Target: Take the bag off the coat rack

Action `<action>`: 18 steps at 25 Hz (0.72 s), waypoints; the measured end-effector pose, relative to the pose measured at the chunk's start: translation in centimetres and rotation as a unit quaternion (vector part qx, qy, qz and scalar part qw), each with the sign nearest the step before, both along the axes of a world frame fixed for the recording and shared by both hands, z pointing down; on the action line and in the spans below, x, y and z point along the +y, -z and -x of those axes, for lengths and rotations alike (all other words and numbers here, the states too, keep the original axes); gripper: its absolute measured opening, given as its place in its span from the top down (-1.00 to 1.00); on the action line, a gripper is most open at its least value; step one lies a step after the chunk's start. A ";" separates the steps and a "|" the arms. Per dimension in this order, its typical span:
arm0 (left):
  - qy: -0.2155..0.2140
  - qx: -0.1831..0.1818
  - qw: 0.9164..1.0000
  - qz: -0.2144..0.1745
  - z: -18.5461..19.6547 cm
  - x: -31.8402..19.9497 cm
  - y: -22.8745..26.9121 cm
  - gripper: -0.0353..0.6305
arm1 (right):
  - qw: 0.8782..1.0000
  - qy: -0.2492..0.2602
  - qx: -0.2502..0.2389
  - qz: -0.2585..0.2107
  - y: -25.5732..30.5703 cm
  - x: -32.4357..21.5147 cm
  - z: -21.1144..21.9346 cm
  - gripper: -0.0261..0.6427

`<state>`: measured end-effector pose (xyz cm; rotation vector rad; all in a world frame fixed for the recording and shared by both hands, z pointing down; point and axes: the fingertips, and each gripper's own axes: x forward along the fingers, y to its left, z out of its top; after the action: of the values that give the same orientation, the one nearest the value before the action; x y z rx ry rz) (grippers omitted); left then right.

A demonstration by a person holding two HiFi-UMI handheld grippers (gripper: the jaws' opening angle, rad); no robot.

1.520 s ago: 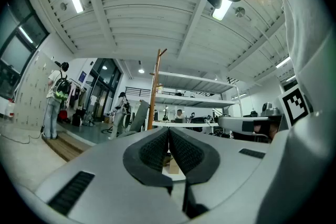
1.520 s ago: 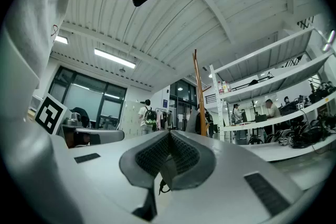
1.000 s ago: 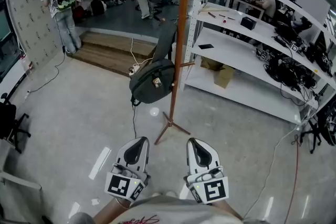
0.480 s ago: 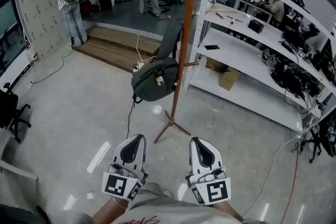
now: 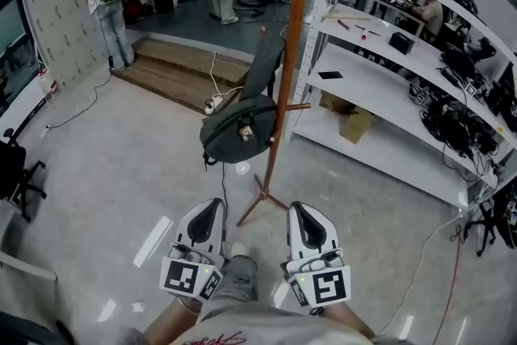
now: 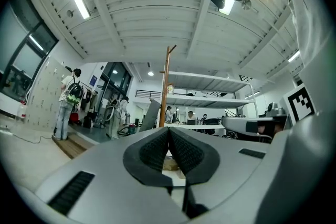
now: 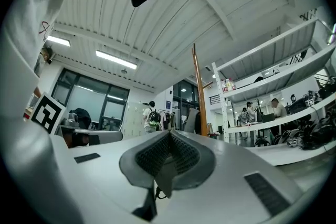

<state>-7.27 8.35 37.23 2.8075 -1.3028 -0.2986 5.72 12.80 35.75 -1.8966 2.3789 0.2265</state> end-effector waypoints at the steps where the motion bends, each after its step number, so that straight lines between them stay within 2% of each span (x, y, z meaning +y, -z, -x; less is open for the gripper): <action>1: -0.002 0.002 1.000 0.001 -0.3 -0.9 0.0 0.84 | 1.000 0.000 0.001 -0.001 0.1 -0.8 -0.1 0.87; 10: -0.022 0.002 1.000 0.003 -2.4 -11.5 -0.3 0.84 | 1.000 -0.005 0.004 -0.011 0.5 -11.3 -1.4 0.87; 18: -0.058 -0.007 0.998 -0.015 -4.6 -20.6 2.2 0.84 | 0.999 -0.027 -0.013 -0.025 2.2 -20.2 -2.5 0.87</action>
<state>-2.71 -12.21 35.03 2.8998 -1.1418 -0.2964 8.23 -7.36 33.53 -1.9307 2.2856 0.2614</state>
